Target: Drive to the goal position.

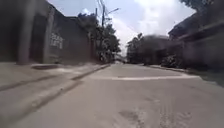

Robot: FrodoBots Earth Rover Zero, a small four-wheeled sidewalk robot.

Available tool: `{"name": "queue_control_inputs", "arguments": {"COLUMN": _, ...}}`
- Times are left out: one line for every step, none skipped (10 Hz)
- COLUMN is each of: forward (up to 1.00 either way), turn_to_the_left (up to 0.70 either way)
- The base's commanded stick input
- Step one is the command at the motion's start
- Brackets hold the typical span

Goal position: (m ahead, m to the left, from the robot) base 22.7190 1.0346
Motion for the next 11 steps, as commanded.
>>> {"name": "queue_control_inputs", "arguments": {"forward": 0.98, "turn_to_the_left": -0.02}}
{"name": "queue_control_inputs", "arguments": {"forward": 1.0, "turn_to_the_left": 0.0}}
{"name": "queue_control_inputs", "arguments": {"forward": 1.0, "turn_to_the_left": 0.0}}
{"name": "queue_control_inputs", "arguments": {"forward": 1.0, "turn_to_the_left": 0.0}}
{"name": "queue_control_inputs", "arguments": {"forward": 1.0, "turn_to_the_left": 0.0}}
{"name": "queue_control_inputs", "arguments": {"forward": 1.0, "turn_to_the_left": 0.0}}
{"name": "queue_control_inputs", "arguments": {"forward": 1.0, "turn_to_the_left": 0.0}}
{"name": "queue_control_inputs", "arguments": {"forward": 1.0, "turn_to_the_left": 0.0}}
{"name": "queue_control_inputs", "arguments": {"forward": 1.0, "turn_to_the_left": 0.0}}
{"name": "queue_control_inputs", "arguments": {"forward": 1.0, "turn_to_the_left": 0.0}}
{"name": "queue_control_inputs", "arguments": {"forward": 1.0, "turn_to_the_left": 0.0}}
